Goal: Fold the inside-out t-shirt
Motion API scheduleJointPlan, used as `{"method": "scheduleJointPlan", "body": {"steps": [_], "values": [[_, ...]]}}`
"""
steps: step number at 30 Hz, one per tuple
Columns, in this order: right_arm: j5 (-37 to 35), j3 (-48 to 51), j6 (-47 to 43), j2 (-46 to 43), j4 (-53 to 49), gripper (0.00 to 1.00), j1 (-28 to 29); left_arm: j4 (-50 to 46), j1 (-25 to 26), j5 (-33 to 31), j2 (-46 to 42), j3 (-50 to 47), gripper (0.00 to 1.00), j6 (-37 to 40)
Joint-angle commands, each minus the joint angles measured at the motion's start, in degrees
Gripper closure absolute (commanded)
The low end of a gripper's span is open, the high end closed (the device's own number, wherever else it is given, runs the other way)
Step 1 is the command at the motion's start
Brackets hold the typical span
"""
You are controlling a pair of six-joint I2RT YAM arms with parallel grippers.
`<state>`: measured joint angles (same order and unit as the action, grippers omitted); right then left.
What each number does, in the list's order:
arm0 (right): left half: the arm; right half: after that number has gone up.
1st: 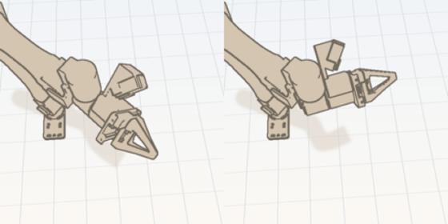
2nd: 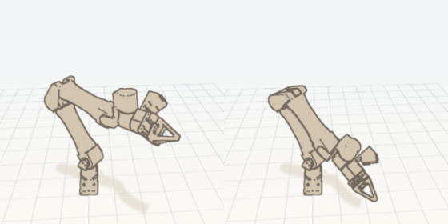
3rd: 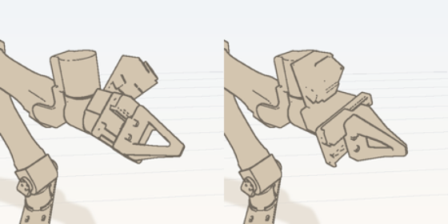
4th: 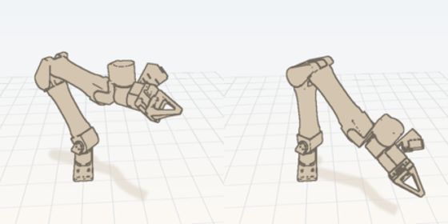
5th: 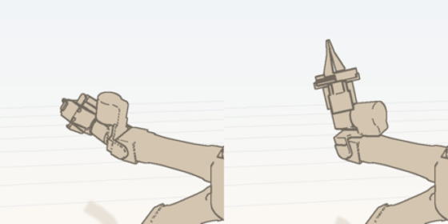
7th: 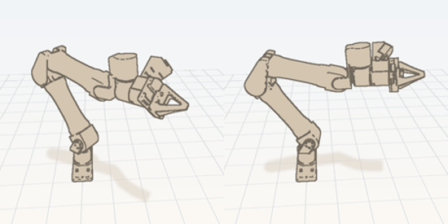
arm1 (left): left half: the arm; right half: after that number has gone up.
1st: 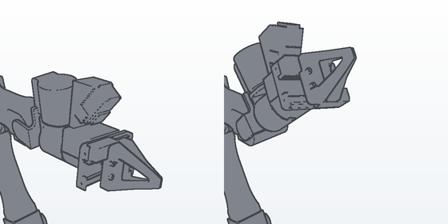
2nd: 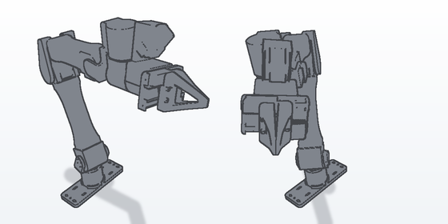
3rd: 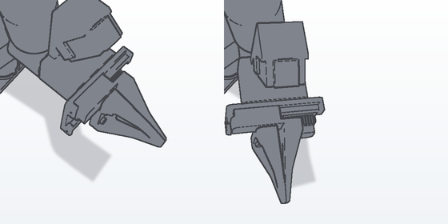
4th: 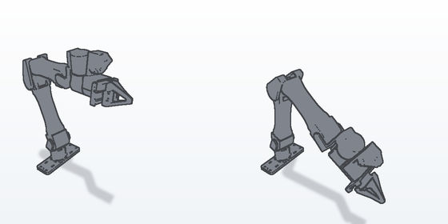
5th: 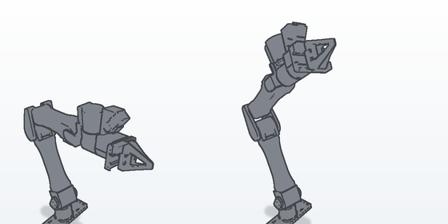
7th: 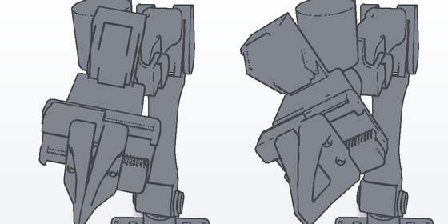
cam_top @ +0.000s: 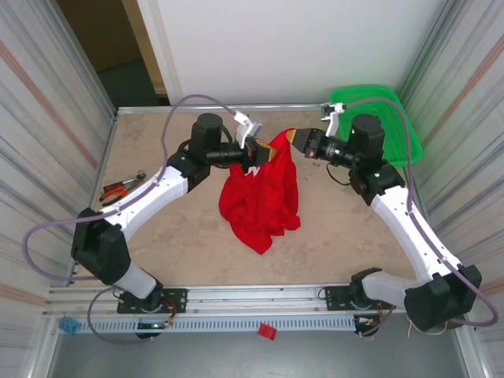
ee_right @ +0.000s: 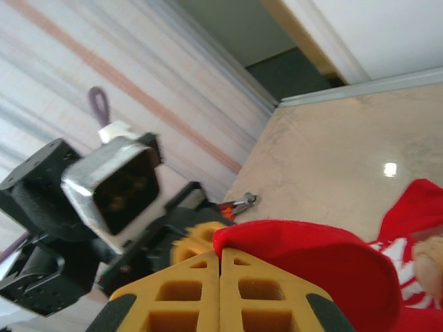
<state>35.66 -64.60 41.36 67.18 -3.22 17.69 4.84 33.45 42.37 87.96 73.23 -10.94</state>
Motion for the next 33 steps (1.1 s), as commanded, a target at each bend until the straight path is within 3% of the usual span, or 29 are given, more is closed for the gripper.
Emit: {"method": "scheduleJointPlan", "body": {"steps": [1, 3, 6, 13, 22, 29, 33], "values": [[-4.0, 2.0, -0.5, 4.2, -1.2, 0.52, -3.6, 6.8, -4.3, 12.6, -0.6, 1.6, 1.0, -8.5], [-6.2, 2.4, -2.7, 5.7, -4.9, 0.42, -3.8, 15.1, -6.8, 18.4, 0.0, 0.6, 1.0, -17.0], [-6.4, 5.3, -2.1, 2.0, -3.7, 0.4, -1.6, 21.9, -8.4, 20.6, -0.5, -1.3, 1.0, -23.3], [-9.7, 4.0, -5.0, -5.8, -5.1, 0.44, 4.8, 21.7, -8.6, 23.9, -0.3, -0.7, 1.0, -23.7], [-2.1, -2.9, -11.7, 1.1, -4.6, 0.39, 7.0, 19.5, -8.6, 25.2, -0.8, 0.1, 1.0, -22.6], [1.9, -6.1, -14.8, 4.9, -3.8, 0.45, 9.4, 19.2, -8.6, 25.5, -0.6, 0.6, 1.0, -22.8], [3.9, -6.0, -15.0, 5.4, -3.7, 0.64, 9.7, 19.2, -8.6, 25.1, -0.6, 0.6, 1.0, -22.7]]}}
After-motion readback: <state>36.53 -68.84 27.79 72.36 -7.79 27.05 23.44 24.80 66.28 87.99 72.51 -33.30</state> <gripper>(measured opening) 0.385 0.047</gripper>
